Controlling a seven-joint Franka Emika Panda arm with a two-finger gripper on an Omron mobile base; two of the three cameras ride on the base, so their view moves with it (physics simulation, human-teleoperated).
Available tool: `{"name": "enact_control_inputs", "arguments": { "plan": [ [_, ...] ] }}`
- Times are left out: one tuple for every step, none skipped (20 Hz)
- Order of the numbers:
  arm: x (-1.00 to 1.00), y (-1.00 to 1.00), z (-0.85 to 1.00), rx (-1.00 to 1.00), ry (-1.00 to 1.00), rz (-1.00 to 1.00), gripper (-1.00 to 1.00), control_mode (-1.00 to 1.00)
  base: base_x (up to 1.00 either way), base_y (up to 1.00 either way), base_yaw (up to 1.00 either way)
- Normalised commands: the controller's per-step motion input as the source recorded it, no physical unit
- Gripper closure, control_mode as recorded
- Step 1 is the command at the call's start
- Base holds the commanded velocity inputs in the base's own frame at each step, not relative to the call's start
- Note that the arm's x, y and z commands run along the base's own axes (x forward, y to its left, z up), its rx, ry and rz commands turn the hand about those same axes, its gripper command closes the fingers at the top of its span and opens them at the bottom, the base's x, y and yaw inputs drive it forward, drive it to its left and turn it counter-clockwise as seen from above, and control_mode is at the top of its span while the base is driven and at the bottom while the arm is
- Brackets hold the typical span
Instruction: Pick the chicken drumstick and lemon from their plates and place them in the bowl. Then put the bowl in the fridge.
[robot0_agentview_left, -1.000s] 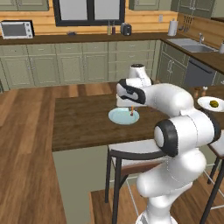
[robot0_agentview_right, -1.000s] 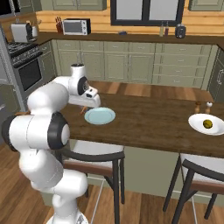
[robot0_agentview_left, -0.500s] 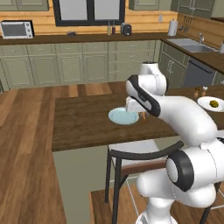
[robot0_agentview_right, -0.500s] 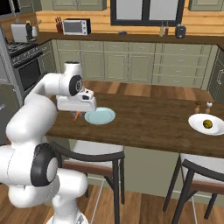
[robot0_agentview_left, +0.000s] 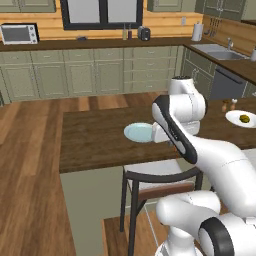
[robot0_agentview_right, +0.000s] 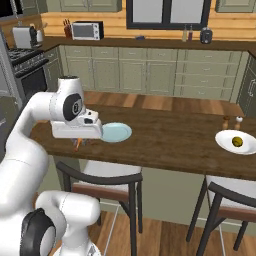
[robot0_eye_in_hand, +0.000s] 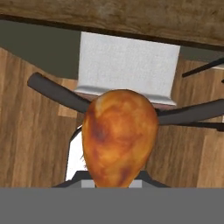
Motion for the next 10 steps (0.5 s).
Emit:
{"name": "enact_control_inputs", "arguments": {
  "plan": [
    [-0.24,0.00,0.41,-0.02,0.10,-0.03,1.00,-1.00,0.00,0.00,0.00],
    [-0.16,0.00,0.26,-0.03,0.13,-0.02,1.00,-1.00,0.00,0.00,0.00],
    [-0.19,-0.04,0.00,0.00,0.05,0.00,1.00,-1.00,0.00,0.00,0.00],
    [-0.41,-0.23,0.00,0.00,0.00,0.00,1.00,-1.00,0.00,0.00,0.00],
    [-0.49,-0.34,0.00,0.00,0.00,0.00,1.00,-1.00,0.00,0.00,0.00],
    [-0.49,-0.40,0.00,0.03,0.00,0.00,1.00,-1.00,0.00,0.00,0.00],
    [-0.36,-0.42,0.00,0.03,0.00,0.00,1.00,-1.00,0.00,0.00,0.00],
    [-0.30,-0.29,0.00,0.03,0.00,0.00,1.00,-1.00,0.00,0.00,0.00],
    [-0.31,-0.28,0.00,0.13,0.00,0.00,1.00,-1.00,0.00,0.00,0.00],
    [-0.27,-0.36,-0.03,0.15,0.00,0.00,1.00,-1.00,0.00,0.00,0.00]
  ]
}}
